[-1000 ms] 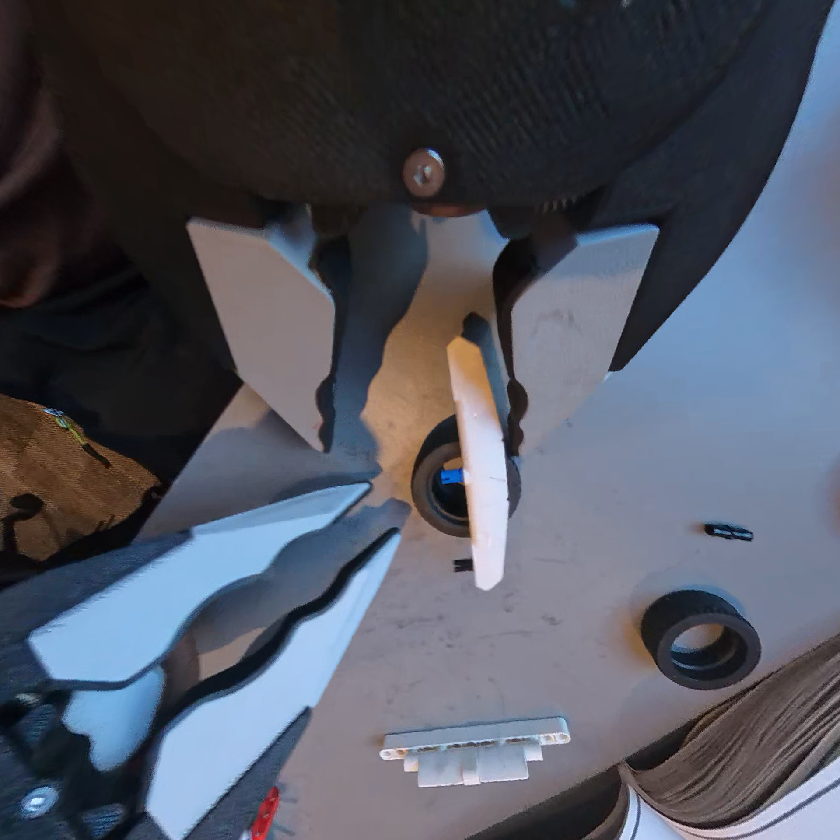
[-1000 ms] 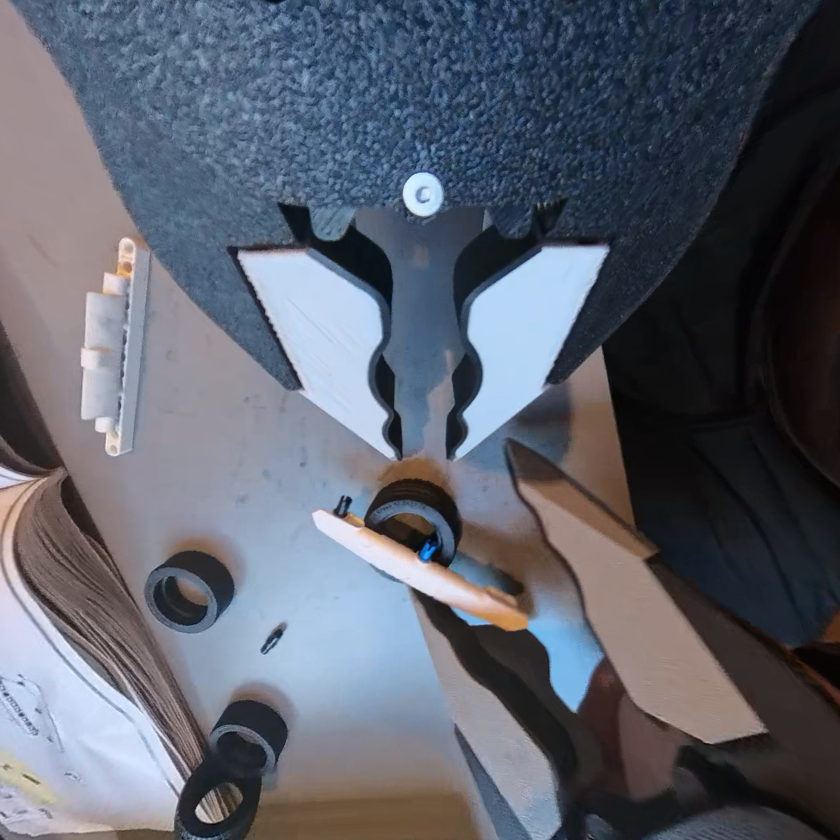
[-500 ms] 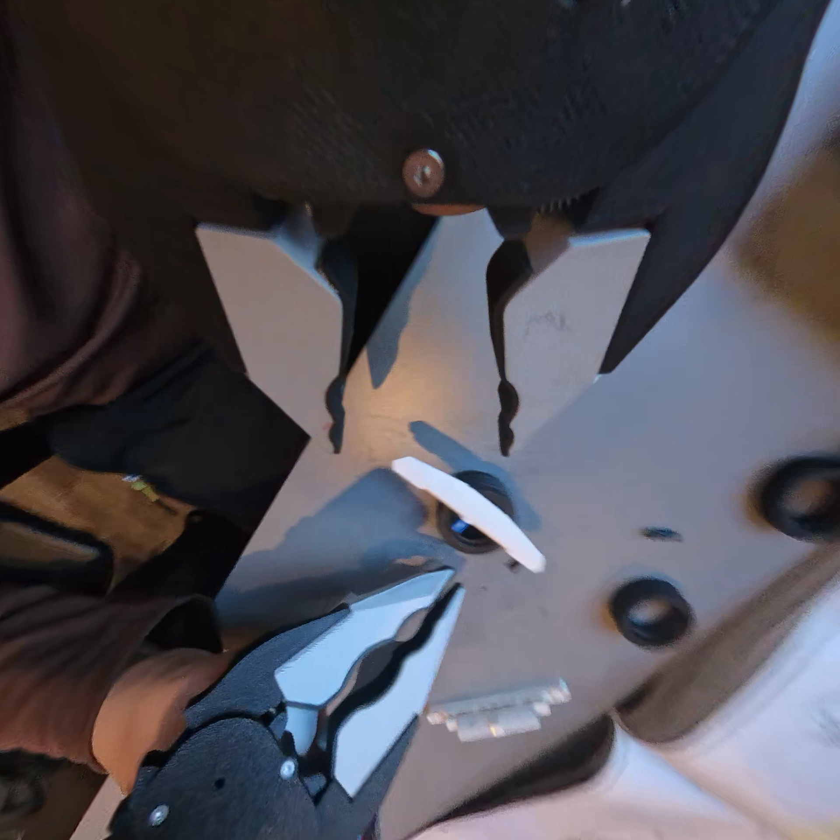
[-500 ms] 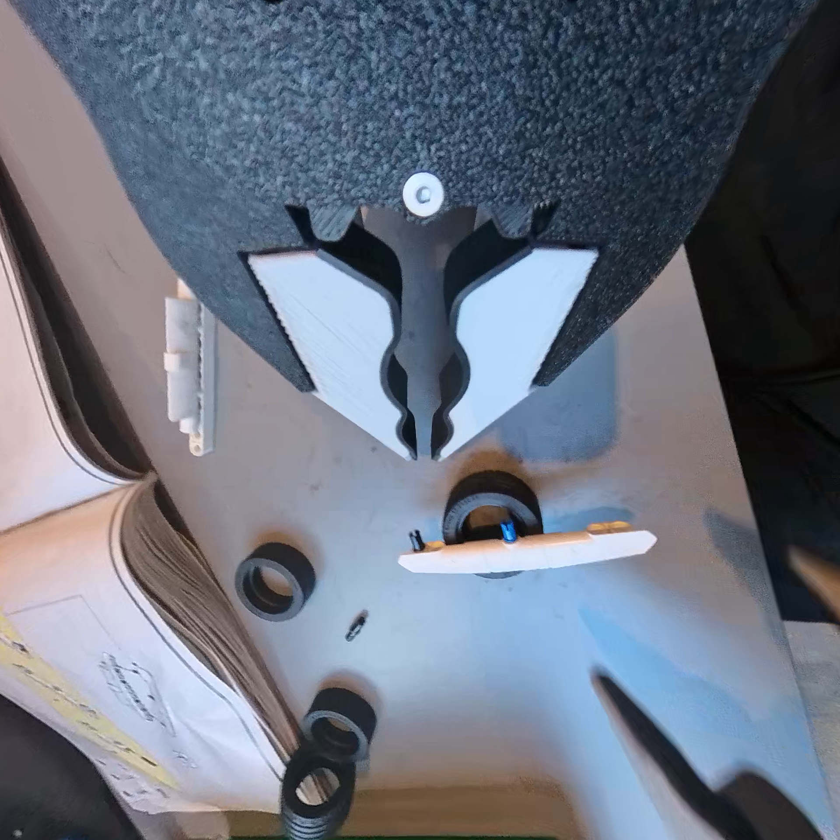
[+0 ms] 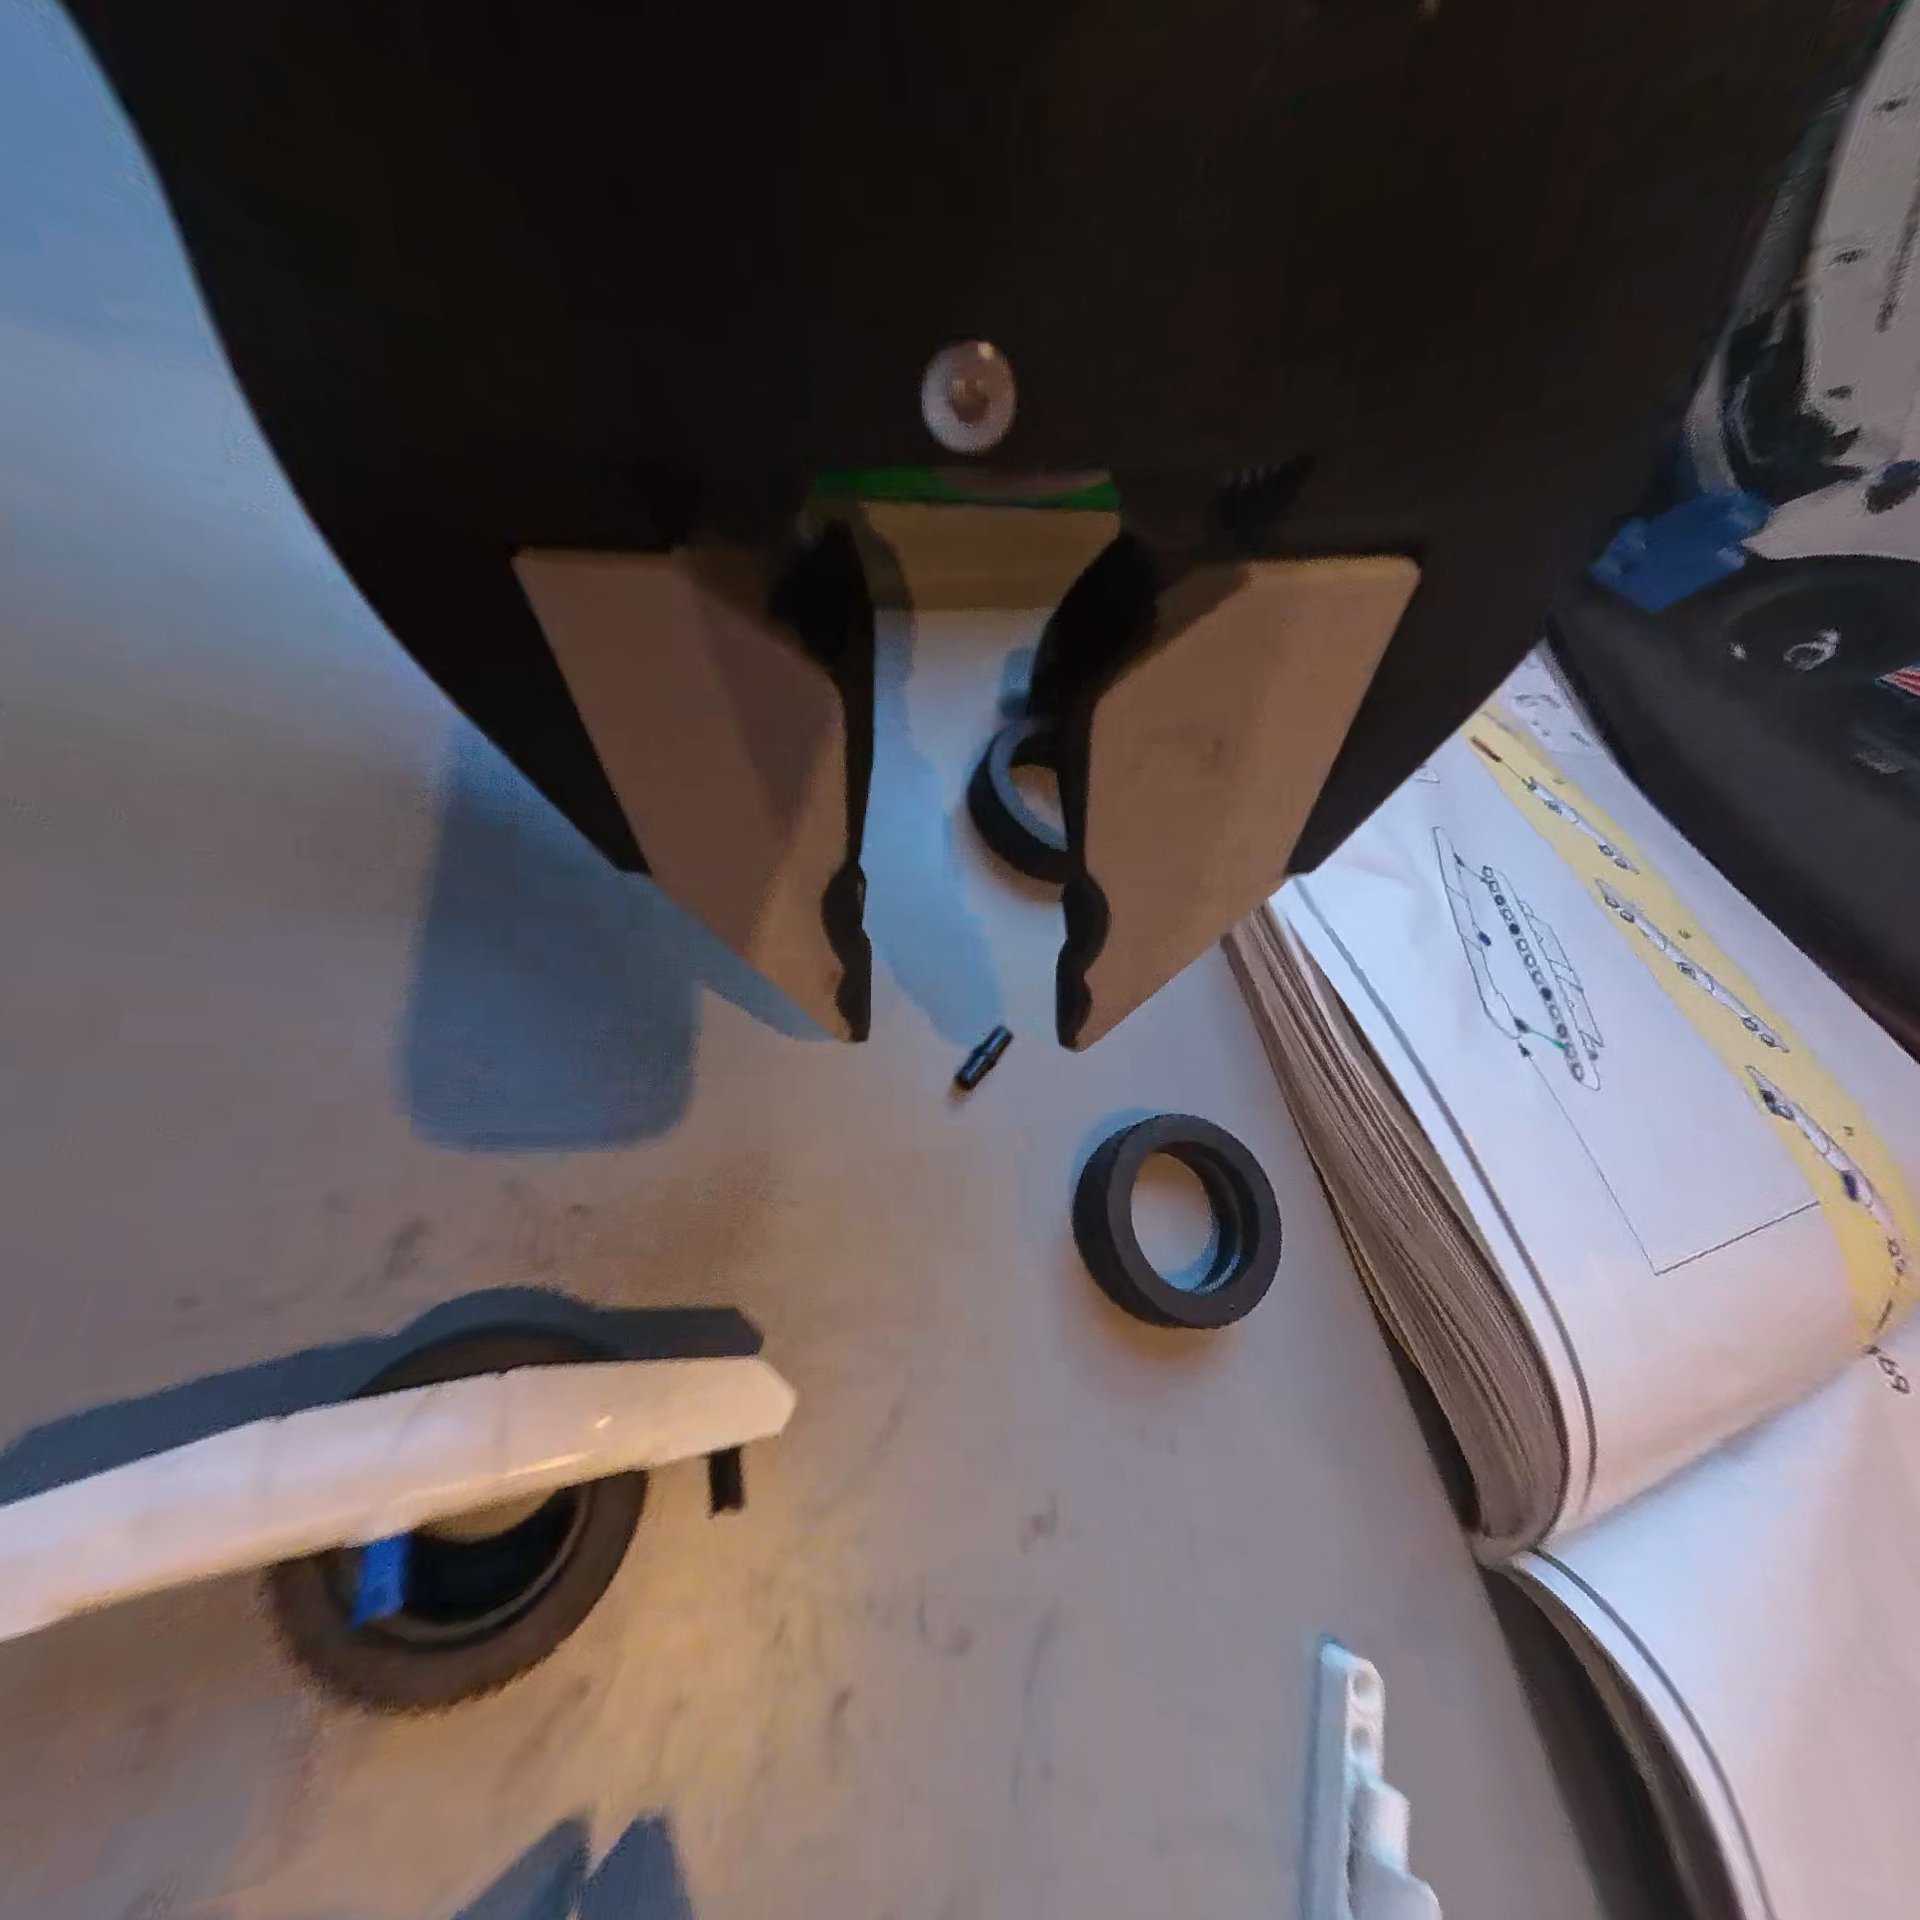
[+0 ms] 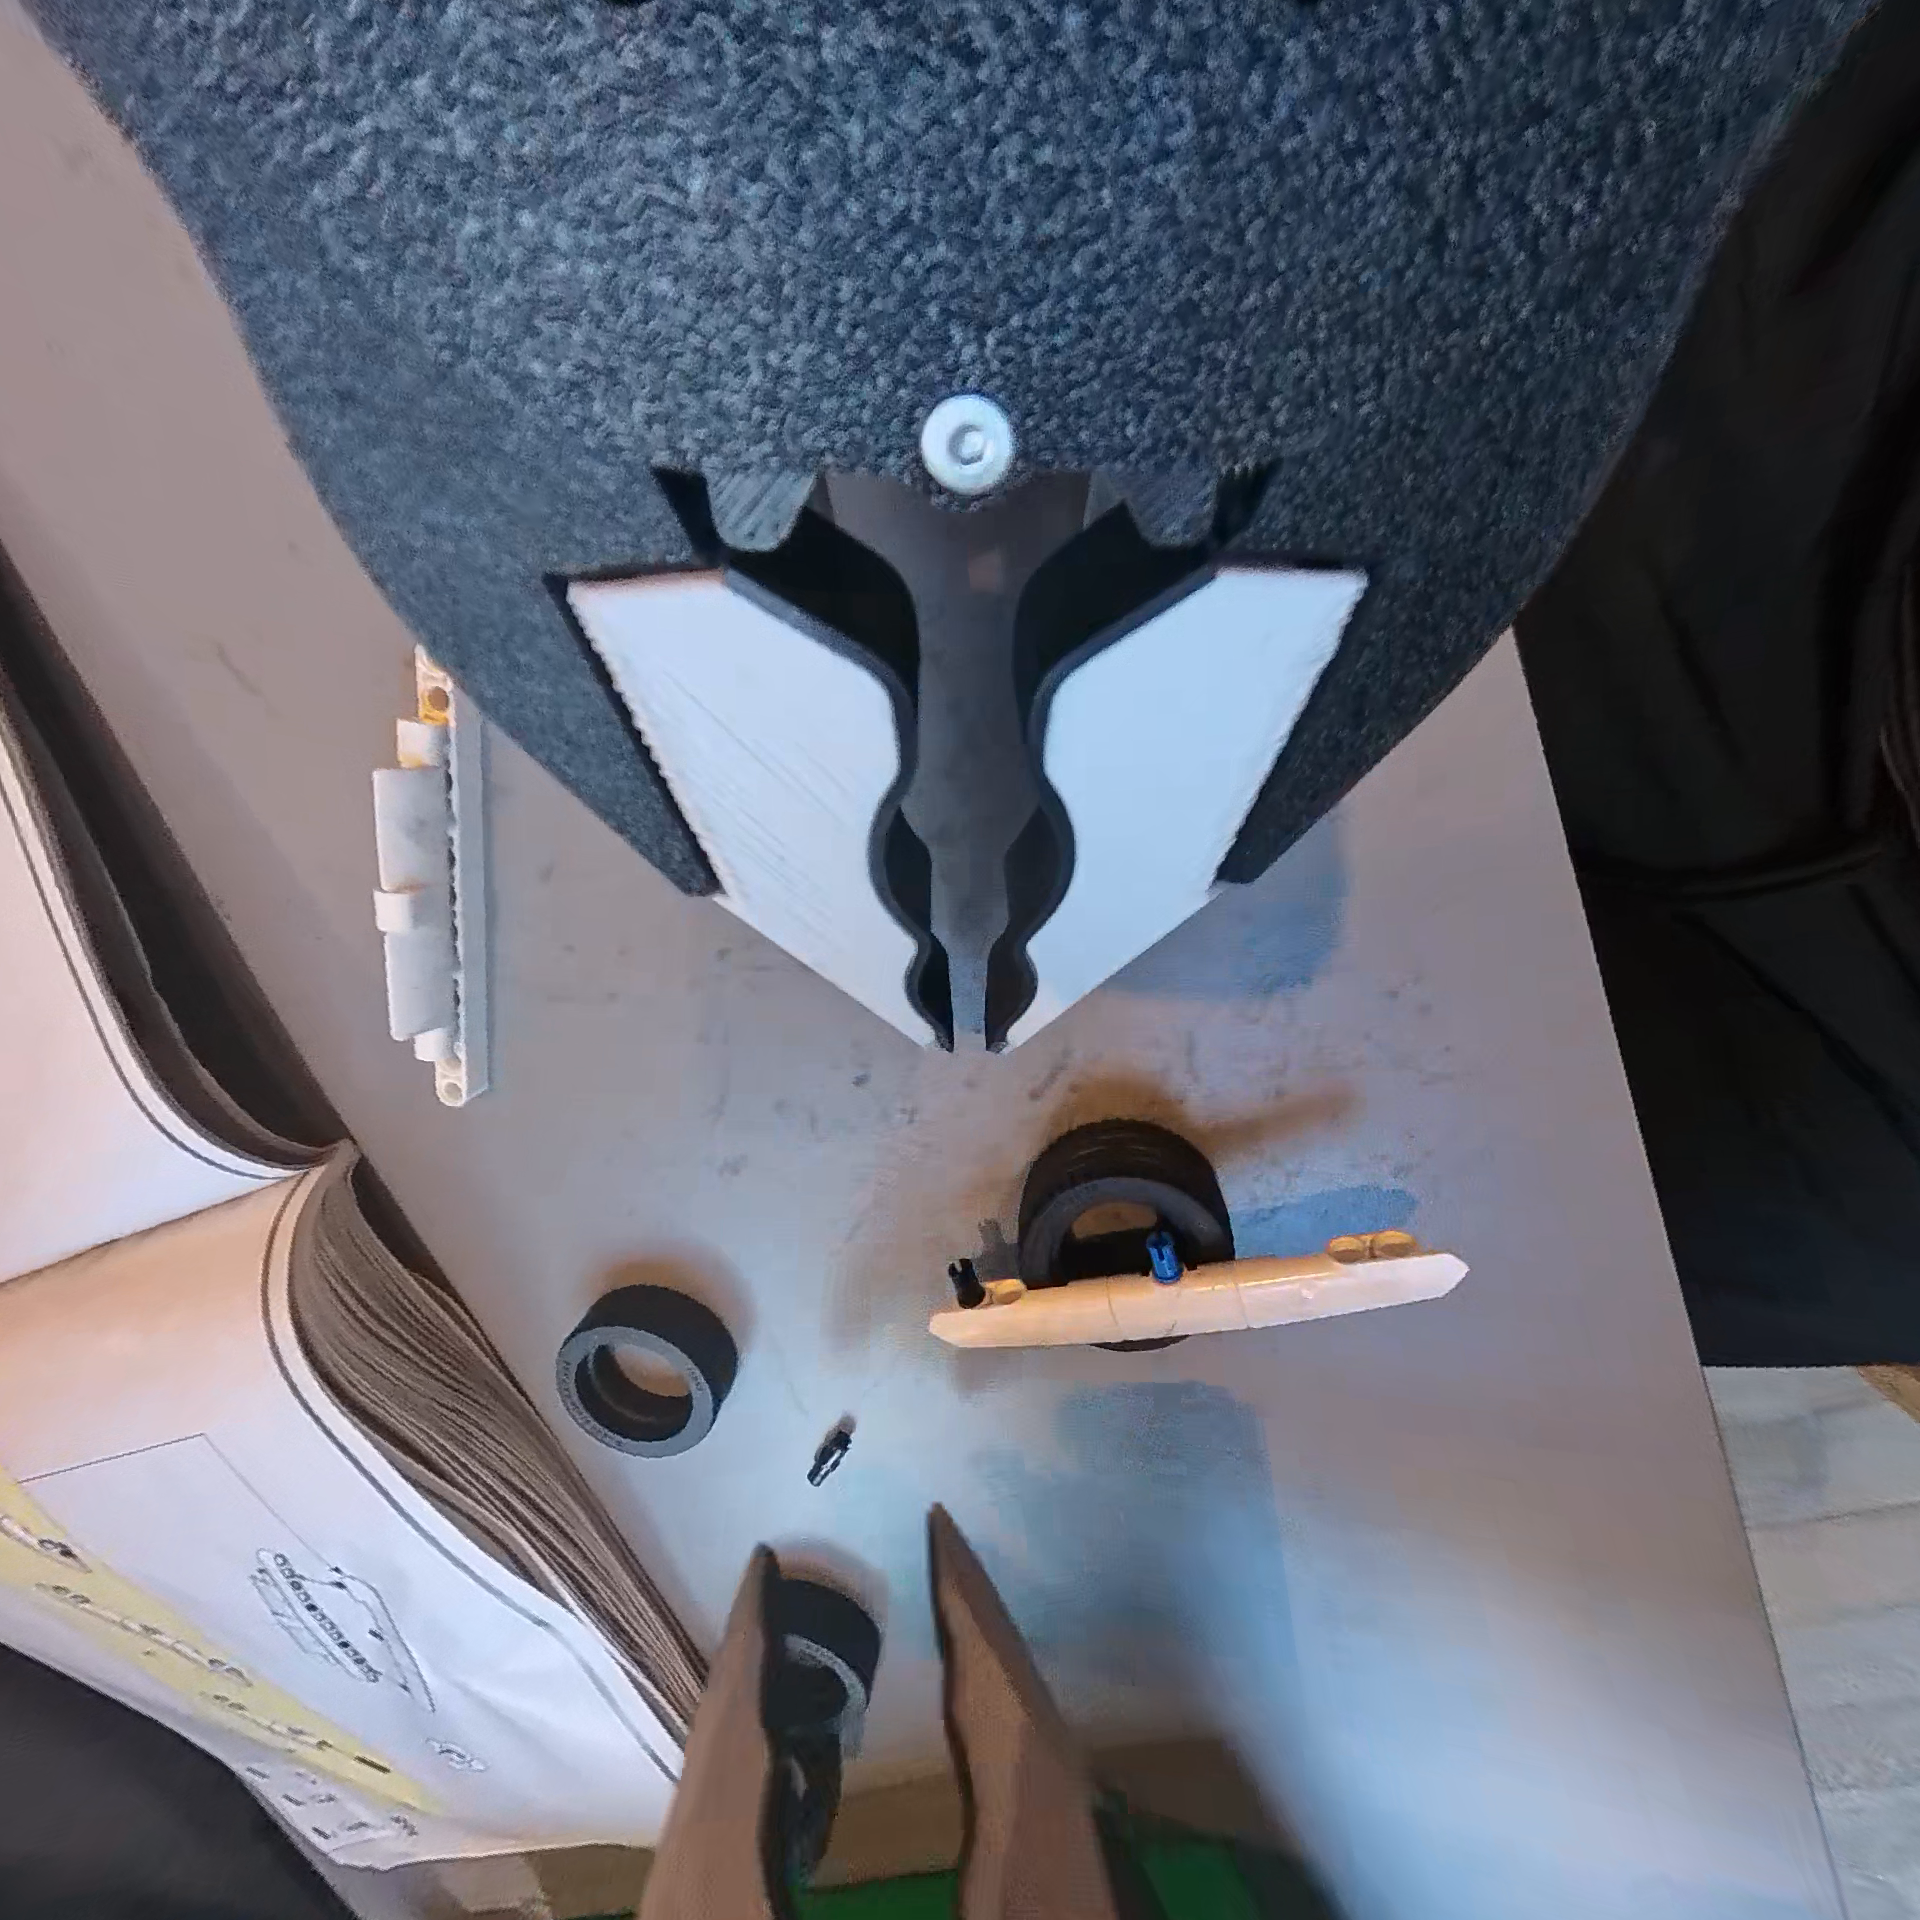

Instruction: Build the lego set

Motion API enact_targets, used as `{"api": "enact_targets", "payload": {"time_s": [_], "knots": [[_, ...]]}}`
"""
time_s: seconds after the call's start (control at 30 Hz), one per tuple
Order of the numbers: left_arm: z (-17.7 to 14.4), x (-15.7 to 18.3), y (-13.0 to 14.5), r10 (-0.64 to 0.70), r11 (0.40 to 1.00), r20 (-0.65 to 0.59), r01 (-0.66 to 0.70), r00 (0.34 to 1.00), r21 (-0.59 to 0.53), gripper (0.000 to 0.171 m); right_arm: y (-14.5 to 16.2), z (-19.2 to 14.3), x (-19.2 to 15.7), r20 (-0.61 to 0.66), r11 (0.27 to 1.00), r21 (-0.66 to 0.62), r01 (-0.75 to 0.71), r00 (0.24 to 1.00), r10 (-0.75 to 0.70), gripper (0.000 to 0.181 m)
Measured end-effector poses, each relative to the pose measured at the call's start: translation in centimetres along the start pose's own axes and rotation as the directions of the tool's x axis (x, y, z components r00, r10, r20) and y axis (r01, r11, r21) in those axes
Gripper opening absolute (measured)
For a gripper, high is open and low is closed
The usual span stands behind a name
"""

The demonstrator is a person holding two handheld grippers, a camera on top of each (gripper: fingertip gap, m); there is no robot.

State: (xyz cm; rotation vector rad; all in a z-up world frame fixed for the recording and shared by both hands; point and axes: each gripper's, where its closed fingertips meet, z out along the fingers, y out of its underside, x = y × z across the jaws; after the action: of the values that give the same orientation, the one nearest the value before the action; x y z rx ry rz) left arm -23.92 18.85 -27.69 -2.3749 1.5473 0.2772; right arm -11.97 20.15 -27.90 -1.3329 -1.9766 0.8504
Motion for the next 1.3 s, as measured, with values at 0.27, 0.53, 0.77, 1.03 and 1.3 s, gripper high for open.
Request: {"api": "enact_targets", "payload": {"time_s": [0.27,0.53,0.77,1.03,1.3], "knots": [[2.2,-0.3,0.9,0.081,0.992,-0.105,-0.09,0.991,-0.093,0.012,-0.1,0.0,-0.6,0.038,1.0,0.011,0.013,0.999,-0.013,0.007],[2.4,-0.2,0.7,0.013,0.996,-0.114,-0.023,0.993,-0.088,0.002,-0.6,-0.7,-0.6,0.074,0.997,0.059,-0.047,0.996,0.043,0.007],[-1.3,1.4,-3.9,-0.198,0.968,0.052,0.187,0.979,0.165,0.001,-2.7,-2.2,-1.0,0.091,0.983,0.18,-0.045,0.995,0.028,0.009],[-4.8,6.0,-8.7,-0.318,0.849,-0.326,0.42,0.891,0.321,0.002,-5.0,-2.8,-3.4,-0.042,0.939,0.189,0.286,0.958,-0.283,0.015],[-5.0,8.8,-10.2,-0.21,0.838,-0.614,0.464,0.761,0.288,0.002,-5.2,-2.1,-5.2,-0.12,0.849,0.149,0.507,0.862,-0.493,0.016]]}}
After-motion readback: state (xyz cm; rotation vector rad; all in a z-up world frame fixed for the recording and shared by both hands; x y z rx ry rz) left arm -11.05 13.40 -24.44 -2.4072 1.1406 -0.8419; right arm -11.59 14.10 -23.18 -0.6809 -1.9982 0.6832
